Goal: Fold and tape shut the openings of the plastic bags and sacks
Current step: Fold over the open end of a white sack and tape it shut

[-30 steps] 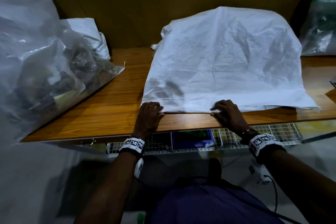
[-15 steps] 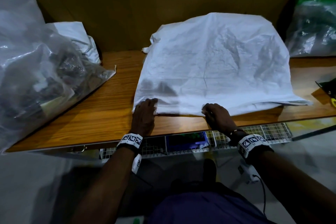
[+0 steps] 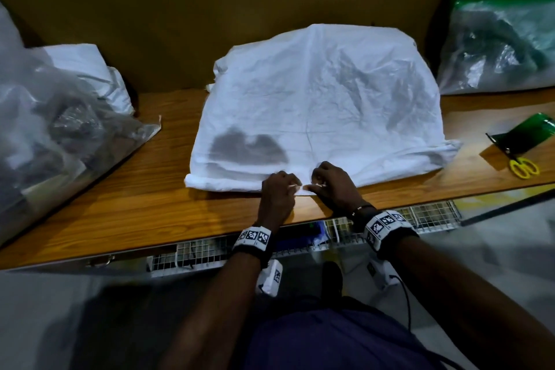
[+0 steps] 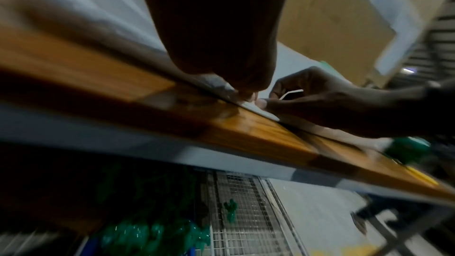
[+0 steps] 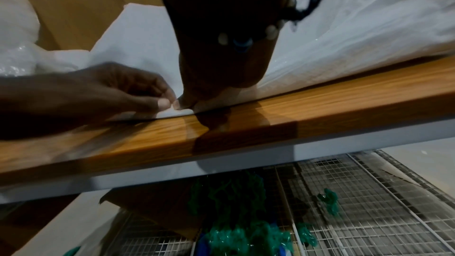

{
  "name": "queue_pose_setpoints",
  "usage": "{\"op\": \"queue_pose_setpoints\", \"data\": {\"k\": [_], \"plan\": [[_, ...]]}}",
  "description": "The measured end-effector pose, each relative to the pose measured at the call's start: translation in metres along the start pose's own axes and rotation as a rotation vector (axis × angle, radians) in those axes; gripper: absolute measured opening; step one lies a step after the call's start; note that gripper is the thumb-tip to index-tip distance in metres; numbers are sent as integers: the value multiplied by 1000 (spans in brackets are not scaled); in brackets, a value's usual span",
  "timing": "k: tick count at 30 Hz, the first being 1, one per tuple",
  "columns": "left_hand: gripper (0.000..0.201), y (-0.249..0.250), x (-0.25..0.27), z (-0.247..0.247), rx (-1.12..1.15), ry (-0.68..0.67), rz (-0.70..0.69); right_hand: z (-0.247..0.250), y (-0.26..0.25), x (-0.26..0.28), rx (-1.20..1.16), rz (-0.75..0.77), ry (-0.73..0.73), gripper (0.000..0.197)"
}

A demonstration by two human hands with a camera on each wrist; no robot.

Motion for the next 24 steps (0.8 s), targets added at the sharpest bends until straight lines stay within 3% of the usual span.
{"op": "queue_pose_setpoints", "data": {"k": [4,8,11,15,18,21,24], "plan": [[23,-13,-7,-9,39,32,115,36,30,19,257,186,1,34],[36,6,-12,-22,77,61,59,69,55,41,269,300,36,35],[50,28,-9,-45,147,38,46,64,59,42,226,275,28,30],[22,45,-17,-59,53,30,237,58,72,37,79,103,26,26],[12,44,-24,-65,12,29,326,66,78,25,4,1,-35,34],[8,44,-26,-69,13,78,364,81,86,20,61,118,-93,36],[12,49,-31,-70,-7,120,359,106,111,28,250,252,-23,41]]}}
Point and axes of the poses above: each hand's wrist, its own x-axis away from the middle knuckle, its own z-axis out of the back of the hand, y = z × x, the point moved 4 cm from there along -x, towards the middle knuckle, and after that the axes turned 3 degrees about -x, right-handed, at the moved point
